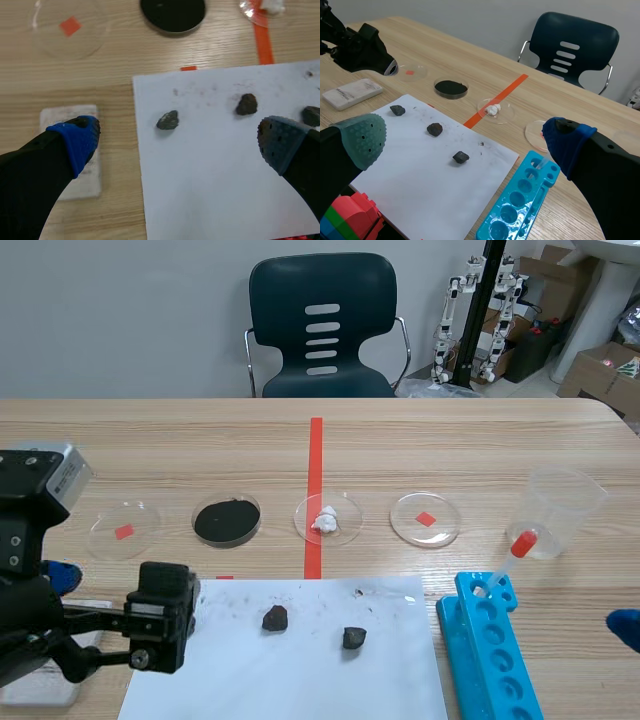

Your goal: Pick up the left mineral with the left hand

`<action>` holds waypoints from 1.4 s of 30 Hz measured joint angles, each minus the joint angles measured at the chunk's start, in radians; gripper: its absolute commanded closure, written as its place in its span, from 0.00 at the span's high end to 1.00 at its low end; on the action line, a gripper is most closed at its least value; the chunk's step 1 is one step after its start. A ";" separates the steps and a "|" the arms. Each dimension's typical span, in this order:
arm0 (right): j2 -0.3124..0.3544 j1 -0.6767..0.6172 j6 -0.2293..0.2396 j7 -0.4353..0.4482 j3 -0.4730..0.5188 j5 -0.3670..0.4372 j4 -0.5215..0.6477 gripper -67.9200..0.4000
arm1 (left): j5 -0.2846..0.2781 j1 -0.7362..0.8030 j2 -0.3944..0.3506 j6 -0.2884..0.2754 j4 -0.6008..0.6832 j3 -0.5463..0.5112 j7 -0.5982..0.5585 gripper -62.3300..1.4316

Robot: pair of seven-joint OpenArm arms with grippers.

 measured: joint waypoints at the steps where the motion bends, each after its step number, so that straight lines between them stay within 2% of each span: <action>1: 0.000 0.000 0.000 0.000 0.000 0.000 0.000 1.00 | 0.003 -0.014 0.000 0.020 0.000 0.008 0.023 1.00; 4: 0.000 0.000 0.000 0.000 0.000 0.000 0.000 1.00 | 0.005 -0.062 0.000 0.046 -0.013 0.040 0.076 1.00; 7: 0.000 0.000 0.000 0.000 0.000 0.000 0.000 1.00 | 0.005 -0.115 0.000 0.048 -0.052 0.073 0.133 1.00; 10: 0.000 0.000 0.000 0.000 0.000 0.000 0.000 1.00 | 0.005 -0.163 0.000 0.082 -0.103 0.117 0.199 1.00; 14: 0.000 0.000 0.000 0.000 0.000 0.000 0.000 1.00 | 0.018 -0.220 0.000 0.138 -0.172 0.183 0.208 1.00; 18: 0.000 0.000 0.000 0.000 0.000 0.000 0.000 1.00 | 0.017 -0.281 0.002 0.159 -0.227 0.218 0.209 1.00; 20: 0.000 0.000 0.000 0.000 0.000 0.000 0.000 1.00 | 0.019 -0.311 0.014 0.159 -0.258 0.219 0.227 1.00; 25: 0.000 0.000 0.000 0.000 0.000 0.000 0.000 1.00 | 0.063 -0.380 0.068 0.159 -0.359 0.218 0.319 1.00; 30: 0.000 0.000 0.000 0.000 0.000 0.000 0.000 1.00 | 0.094 -0.421 0.080 0.159 -0.420 0.218 0.359 1.00; 36: 0.000 0.000 0.000 0.000 0.000 0.000 0.000 1.00 | 0.122 -0.453 0.115 0.159 -0.447 0.214 0.365 1.00; 38: 0.000 0.000 0.000 0.000 0.000 0.000 0.000 1.00 | 0.123 -0.468 0.121 0.159 -0.467 0.214 0.365 0.95; 42: 0.000 0.000 0.000 0.000 0.000 0.000 0.000 1.00 | 0.124 -0.497 0.120 0.159 -0.526 0.216 0.371 0.95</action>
